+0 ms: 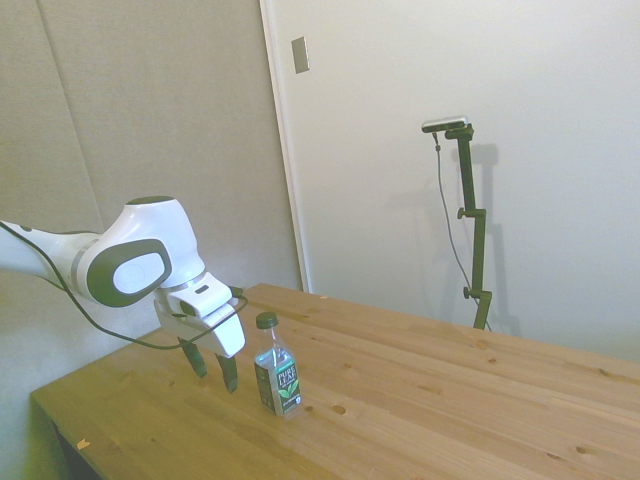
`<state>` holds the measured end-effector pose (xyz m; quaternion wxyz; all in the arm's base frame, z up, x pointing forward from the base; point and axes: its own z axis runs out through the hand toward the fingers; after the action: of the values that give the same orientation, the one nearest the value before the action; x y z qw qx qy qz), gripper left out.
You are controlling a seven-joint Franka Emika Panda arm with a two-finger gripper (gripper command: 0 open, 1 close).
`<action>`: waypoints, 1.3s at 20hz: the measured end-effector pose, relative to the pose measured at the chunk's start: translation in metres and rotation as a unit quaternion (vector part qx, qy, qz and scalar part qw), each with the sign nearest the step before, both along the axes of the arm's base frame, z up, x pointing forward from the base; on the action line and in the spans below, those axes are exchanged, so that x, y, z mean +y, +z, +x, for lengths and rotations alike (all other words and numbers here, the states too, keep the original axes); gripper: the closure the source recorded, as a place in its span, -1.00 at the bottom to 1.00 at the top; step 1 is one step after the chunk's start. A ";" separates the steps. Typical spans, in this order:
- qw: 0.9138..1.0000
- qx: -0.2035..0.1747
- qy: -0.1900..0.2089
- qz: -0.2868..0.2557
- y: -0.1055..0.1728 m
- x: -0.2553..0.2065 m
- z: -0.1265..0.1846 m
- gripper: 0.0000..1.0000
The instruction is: Knock down the bottle
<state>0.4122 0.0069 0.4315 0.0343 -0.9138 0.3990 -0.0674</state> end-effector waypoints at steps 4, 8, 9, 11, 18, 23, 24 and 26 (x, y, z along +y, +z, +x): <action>1.000 -0.003 -0.009 0.009 0.003 0.004 0.001 1.00; 0.999 -0.009 -0.049 0.013 0.026 0.016 -0.005 1.00; 0.998 -0.010 -0.060 0.014 0.033 0.016 -0.006 1.00; 0.997 -0.016 -0.079 0.017 0.045 0.016 -0.009 1.00; 0.994 -0.033 -0.102 0.011 0.066 0.000 -0.002 1.00; 0.993 -0.032 -0.114 0.000 0.066 -0.015 0.006 1.00; 0.993 -0.031 -0.116 -0.001 0.064 -0.017 0.008 1.00; 0.992 -0.029 -0.119 -0.003 0.062 -0.019 0.011 1.00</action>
<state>0.4232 -0.0125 0.4940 0.0349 -0.8575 0.5036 -0.0991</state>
